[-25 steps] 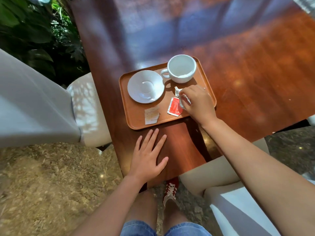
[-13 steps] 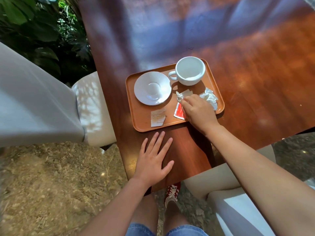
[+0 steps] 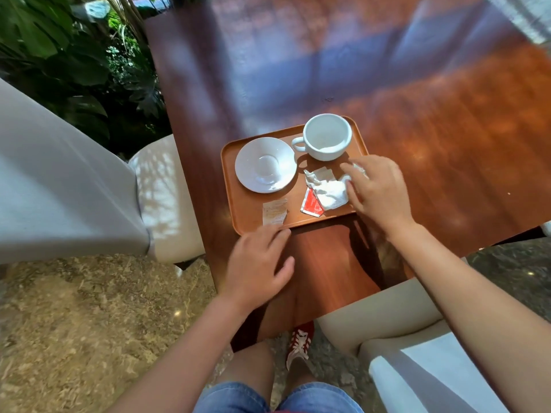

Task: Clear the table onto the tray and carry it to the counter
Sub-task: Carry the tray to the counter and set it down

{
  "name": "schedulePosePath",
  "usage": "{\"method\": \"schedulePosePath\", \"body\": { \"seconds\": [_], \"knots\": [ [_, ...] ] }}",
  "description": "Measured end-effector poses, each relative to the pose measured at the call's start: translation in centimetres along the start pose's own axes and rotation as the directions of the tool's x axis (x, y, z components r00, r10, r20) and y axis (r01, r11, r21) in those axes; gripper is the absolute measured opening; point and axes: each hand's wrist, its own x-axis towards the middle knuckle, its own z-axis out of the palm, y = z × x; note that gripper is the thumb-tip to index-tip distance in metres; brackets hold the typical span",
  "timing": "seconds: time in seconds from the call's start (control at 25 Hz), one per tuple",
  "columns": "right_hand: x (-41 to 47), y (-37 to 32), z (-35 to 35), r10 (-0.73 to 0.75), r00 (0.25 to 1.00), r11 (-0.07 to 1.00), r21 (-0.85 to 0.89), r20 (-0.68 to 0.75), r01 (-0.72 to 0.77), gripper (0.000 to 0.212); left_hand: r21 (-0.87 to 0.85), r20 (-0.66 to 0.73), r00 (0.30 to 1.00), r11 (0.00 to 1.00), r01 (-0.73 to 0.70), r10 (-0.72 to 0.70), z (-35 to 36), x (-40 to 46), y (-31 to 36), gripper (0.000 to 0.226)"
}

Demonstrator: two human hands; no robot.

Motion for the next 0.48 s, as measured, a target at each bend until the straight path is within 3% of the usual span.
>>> {"method": "schedulePosePath", "body": {
  "seconds": [0.12, 0.2, 0.32, 0.48],
  "knots": [
    [1.6, 3.1, 0.2, 0.157, 0.981, 0.987, -0.063, 0.118, -0.15, 0.034, 0.106, -0.149, 0.984, 0.988, 0.112, -0.095, -1.9, 3.6, -4.0, 0.044],
    [2.6, 4.5, 1.1, 0.285, 0.914, 0.957, -0.135, 0.287, -0.256, 0.04, 0.171, -0.092, 0.967, 0.953, 0.249, -0.236, -2.2, 5.6, -6.6, 0.051],
    [3.7, 5.3, 2.5, 0.357, 0.843, 0.932, -0.217, 0.403, -0.291, 0.04, 0.237, 0.026, 0.907, 0.884, 0.403, -0.421, -1.7, 7.5, -9.2, 0.064],
    [4.4, 5.7, 3.5, 0.354, 0.822, 0.935, -0.202, 0.446, -0.292, 0.026, 0.214, 0.056, 0.885, 0.871, 0.442, -0.463, -1.0, 8.8, -10.3, 0.064]
  ]
}}
